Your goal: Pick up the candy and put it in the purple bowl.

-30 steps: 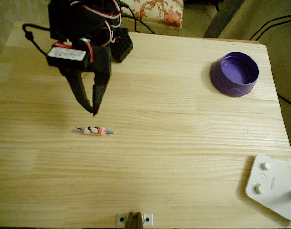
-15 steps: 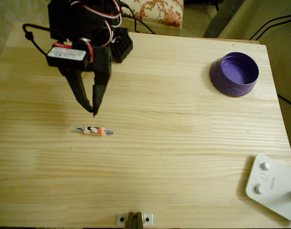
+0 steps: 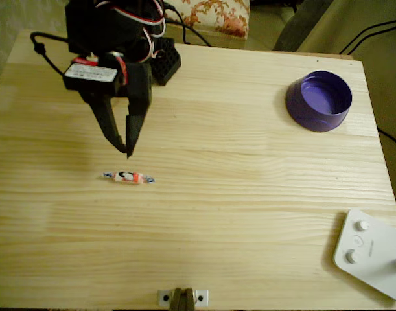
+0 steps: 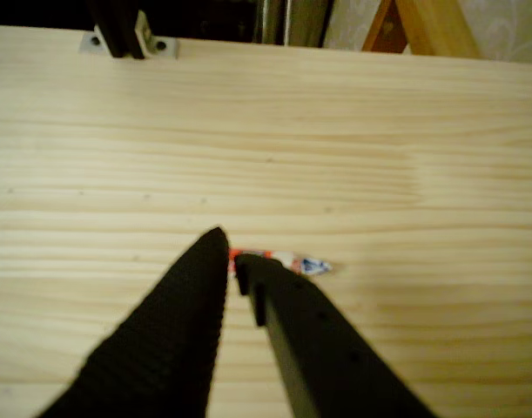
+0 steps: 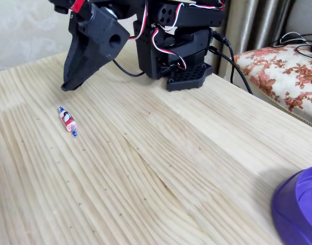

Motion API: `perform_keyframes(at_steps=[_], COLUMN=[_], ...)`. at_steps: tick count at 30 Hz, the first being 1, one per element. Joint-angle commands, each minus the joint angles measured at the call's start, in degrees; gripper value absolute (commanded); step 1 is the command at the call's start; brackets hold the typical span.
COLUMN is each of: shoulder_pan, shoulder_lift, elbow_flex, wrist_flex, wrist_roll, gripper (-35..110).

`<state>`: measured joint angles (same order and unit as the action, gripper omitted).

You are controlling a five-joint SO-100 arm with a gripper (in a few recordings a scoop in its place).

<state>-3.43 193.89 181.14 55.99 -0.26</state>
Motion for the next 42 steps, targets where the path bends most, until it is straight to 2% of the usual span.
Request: perform_keyframes(at_steps=[1, 32, 42], shoulder_pan=[-0.44, -0.44, -3.25], shoulder_lift=[3.87, 3.87, 3.96], elbow_flex=[-0.88, -0.88, -0.79], wrist_flex=[-0.44, -0.44, -0.35], wrist_roll=[-0.62, -0.62, -3.69], gripper=[0, 0, 0])
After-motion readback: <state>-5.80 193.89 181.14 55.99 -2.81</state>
